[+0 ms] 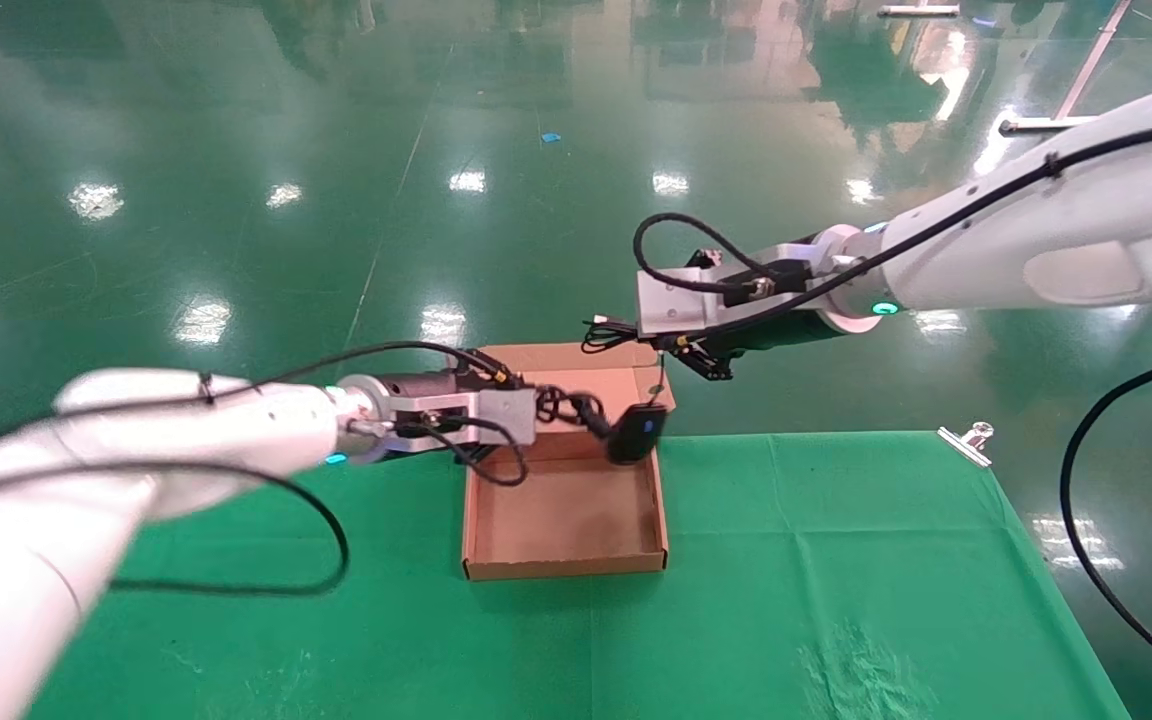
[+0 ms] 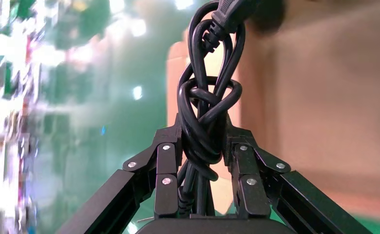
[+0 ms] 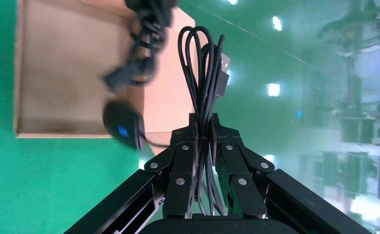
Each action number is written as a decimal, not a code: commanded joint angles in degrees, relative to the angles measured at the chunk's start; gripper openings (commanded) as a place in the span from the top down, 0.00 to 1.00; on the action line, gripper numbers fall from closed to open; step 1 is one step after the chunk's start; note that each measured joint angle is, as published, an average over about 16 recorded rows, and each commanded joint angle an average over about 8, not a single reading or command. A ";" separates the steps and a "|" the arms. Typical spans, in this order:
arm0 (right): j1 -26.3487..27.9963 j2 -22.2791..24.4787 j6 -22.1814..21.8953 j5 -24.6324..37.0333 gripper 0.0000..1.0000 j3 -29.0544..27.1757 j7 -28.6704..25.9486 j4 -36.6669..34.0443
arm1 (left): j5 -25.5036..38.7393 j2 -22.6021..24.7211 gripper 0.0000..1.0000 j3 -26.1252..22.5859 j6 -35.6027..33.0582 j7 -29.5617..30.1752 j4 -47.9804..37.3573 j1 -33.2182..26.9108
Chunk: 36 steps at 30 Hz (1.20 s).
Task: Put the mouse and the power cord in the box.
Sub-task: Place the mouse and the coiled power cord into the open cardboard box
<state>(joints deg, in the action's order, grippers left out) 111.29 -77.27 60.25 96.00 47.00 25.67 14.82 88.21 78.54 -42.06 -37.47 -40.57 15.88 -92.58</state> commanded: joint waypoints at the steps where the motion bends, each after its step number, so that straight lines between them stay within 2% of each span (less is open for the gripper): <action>1: 0.51 0.19 1.25 -0.38 1.00 0.32 0.10 -0.32 | -2.56 0.17 1.00 0.56 4.01 1.10 1.79 2.74; 8: 1.72 0.55 4.92 -1.34 1.00 0.59 2.01 -2.61 | -5.47 0.13 1.00 -5.70 7.97 4.20 6.74 8.44; 10: 1.89 0.59 5.28 -1.50 1.00 0.63 2.67 -3.27 | -6.14 0.09 0.96 -7.48 9.54 4.86 8.14 9.58; 11: 1.95 0.61 5.34 -1.56 1.00 0.65 3.00 -3.61 | -6.48 0.07 0.90 -8.34 10.41 5.11 8.82 10.09; 17: 2.03 0.56 4.88 -1.99 1.00 0.65 4.68 -5.34 | -8.95 -0.06 0.16 -12.67 14.54 6.67 11.32 11.47; 19: 1.95 0.55 4.90 -2.15 1.00 0.66 5.16 -5.76 | -9.70 -0.09 0.00 -14.02 15.23 7.17 11.59 11.41; 36: 1.44 -0.05 5.06 -4.27 1.00 0.36 6.64 -5.85 | -15.38 -0.19 0.00 -22.72 18.45 9.60 12.34 10.02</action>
<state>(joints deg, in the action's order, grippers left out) 112.68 -77.31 65.45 91.74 47.44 32.17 9.11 72.81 78.33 -64.73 -19.70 -31.14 28.26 -82.74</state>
